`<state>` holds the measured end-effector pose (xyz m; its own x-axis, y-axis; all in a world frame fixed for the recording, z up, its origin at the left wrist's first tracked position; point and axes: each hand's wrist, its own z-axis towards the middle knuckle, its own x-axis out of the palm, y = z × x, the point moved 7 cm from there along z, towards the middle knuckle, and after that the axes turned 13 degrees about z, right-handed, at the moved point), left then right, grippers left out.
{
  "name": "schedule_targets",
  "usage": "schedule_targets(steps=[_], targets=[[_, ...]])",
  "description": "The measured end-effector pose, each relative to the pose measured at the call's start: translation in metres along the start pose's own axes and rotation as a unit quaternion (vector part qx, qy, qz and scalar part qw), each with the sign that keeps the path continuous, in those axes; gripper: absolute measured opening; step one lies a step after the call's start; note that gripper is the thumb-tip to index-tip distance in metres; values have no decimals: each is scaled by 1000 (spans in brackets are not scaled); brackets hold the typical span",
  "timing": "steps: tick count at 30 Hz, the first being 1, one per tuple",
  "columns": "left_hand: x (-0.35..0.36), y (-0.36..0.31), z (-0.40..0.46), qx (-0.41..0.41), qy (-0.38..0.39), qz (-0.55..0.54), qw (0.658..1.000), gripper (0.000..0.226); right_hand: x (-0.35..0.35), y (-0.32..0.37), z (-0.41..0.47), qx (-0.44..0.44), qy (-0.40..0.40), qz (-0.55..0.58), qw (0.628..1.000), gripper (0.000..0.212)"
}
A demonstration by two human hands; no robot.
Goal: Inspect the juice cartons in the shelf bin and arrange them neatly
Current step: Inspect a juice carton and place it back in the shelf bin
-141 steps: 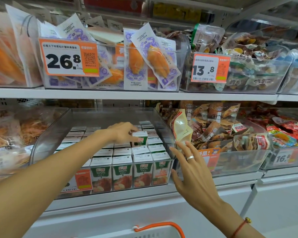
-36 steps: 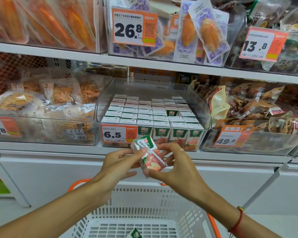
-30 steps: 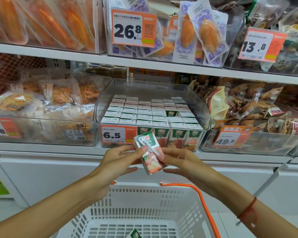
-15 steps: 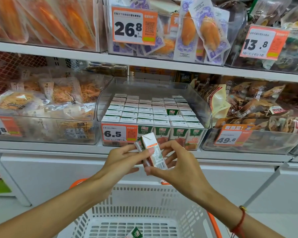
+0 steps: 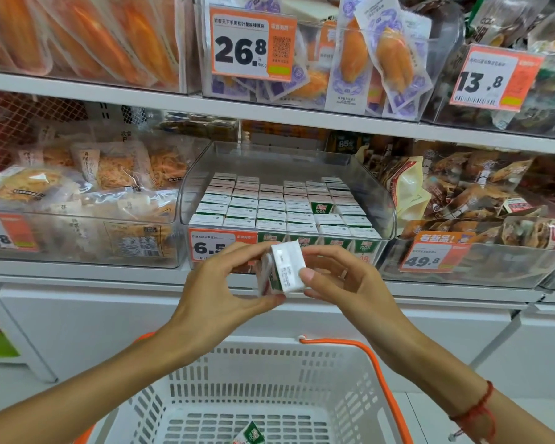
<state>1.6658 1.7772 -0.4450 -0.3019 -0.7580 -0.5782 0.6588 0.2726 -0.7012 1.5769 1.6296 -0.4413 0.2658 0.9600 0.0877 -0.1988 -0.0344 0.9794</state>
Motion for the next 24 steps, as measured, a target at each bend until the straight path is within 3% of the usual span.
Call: schedule_targets(steps=[4, 8, 11, 13, 16, 18, 21, 24], targets=[[-6, -8, -7, 49, -81, 41, 995, 62, 4, 6, -2, -44, 16, -2, 999, 24], [-4, -10, -8, 61, -93, 42, 993, 60, 5, 9, -4, -65, 32, -6, 997, 23], [1, -6, -8, 45, -64, 25, 997, 59, 6, 9, -4, -81, 36, -42, 995, 24], [7, -1, -7, 14, -31, -16, 999, 60, 6, 11, -4, -110, 34, -126, 985, 31], [15, 8, -3, -56, 19, -88, 994, 59, 8, 13, -9, -170, 66, -314, 932, 46], [17, 17, -1, -109, 41, -132, 984, 61, 8, 6, -12, -166, 103, -392, 899, 64], [21, 26, 0, -153, 86, -172, 969, 70, 6, -6, -11, -126, 136, -404, 896, 90], [28, 28, -1, -188, 124, -203, 953, 61, 7, -2, -6, -131, 132, -356, 916, 85]])
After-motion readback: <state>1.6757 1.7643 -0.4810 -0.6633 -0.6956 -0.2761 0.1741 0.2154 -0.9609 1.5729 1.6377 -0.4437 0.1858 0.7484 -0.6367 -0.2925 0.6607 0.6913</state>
